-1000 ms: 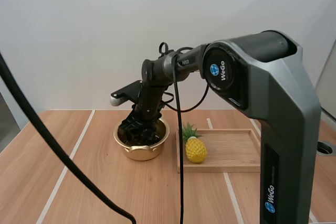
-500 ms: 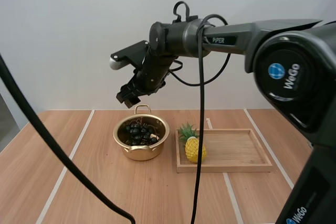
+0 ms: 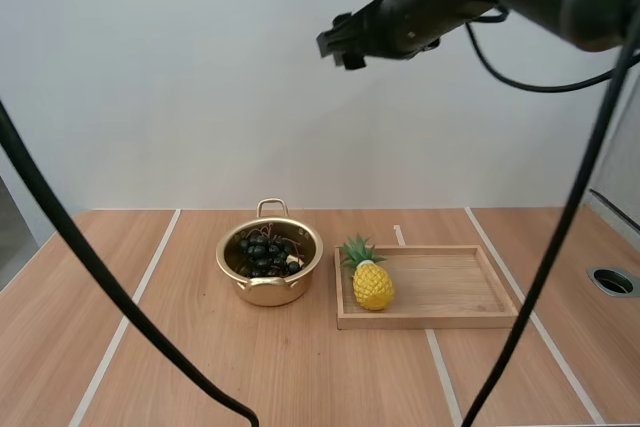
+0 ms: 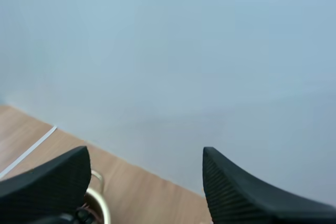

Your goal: Open the pot, put the grape inside, and close it

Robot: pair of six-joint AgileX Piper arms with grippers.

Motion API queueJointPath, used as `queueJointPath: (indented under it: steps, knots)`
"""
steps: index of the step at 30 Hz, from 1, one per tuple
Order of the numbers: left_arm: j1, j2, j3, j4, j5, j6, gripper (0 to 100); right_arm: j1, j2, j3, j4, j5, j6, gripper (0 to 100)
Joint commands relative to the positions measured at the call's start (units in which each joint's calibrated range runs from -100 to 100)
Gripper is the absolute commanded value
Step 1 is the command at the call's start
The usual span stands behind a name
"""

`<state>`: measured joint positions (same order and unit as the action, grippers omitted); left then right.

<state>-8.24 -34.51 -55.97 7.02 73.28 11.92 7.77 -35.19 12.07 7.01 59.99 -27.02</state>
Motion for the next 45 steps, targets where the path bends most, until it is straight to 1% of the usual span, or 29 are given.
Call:
queueJointPath:
  steps: [1,5,8,14,15,16,18,22,24,28,32,41,45]
  knots:
    - [-0.02,-0.3,-0.3,0.5,-2.4,0.1,0,-2.5,-6.0,-0.7,-0.6,-3.5,1.2,100]
    - [-0.02,-0.3,-0.3,0.5,-2.4,0.1,0,-5.2,-12.2,-0.7,-2.2,-7.3,3.2,100]
    - [-0.02,-0.3,-0.3,0.5,-2.4,0.1,0,-6.6,-16.0,-0.7,-3.1,-8.4,3.6,100]
    - [-0.02,-0.3,-0.3,0.5,-2.4,0.1,0,-7.1,-21.0,-0.7,-5.9,-9.9,3.6,100]
    - [-0.02,-0.3,-0.3,0.5,-2.4,0.1,0,-7.1,-21.4,-0.7,-6.2,-9.9,3.7,84]
    - [-0.02,-0.3,-0.3,0.5,-2.4,0.1,0,-7.1,-21.7,-0.7,-7.0,-9.9,4.7,59]
    - [-0.02,-0.3,-0.3,0.4,-2.5,0.1,0,-7.1,-22.3,-0.7,-9.0,-9.9,6.4,0]
    - [-0.02,-0.3,-0.3,0.4,-0.1,-1.0,0,-7.1,-23.1,-0.7,-9.3,-10.4,6.8,0]
    - [-0.02,0.4,-0.3,0.4,3.0,-1.8,0,-7.1,-23.5,-0.7,-9.3,-11.1,6.8,0]
    - [-0.02,3.1,-0.3,0.4,13.1,-2.1,0,-7.1,-23.7,-0.8,-9.3,-11.7,6.8,0]
    - [-0.02,7.0,-0.3,0.4,25.9,-2.1,0,-7.1,-23.7,-0.9,-9.3,-12.4,6.8,0]
    - [-0.02,13.8,-0.1,0.1,26.7,-2.1,0,-7.1,-23.7,-0.9,-9.5,-12.4,6.8,0]
    - [-0.02,13.9,3.7,0.1,26.7,-2.1,0,-7.1,-23.7,-0.9,-9.5,-12.4,6.8,0]
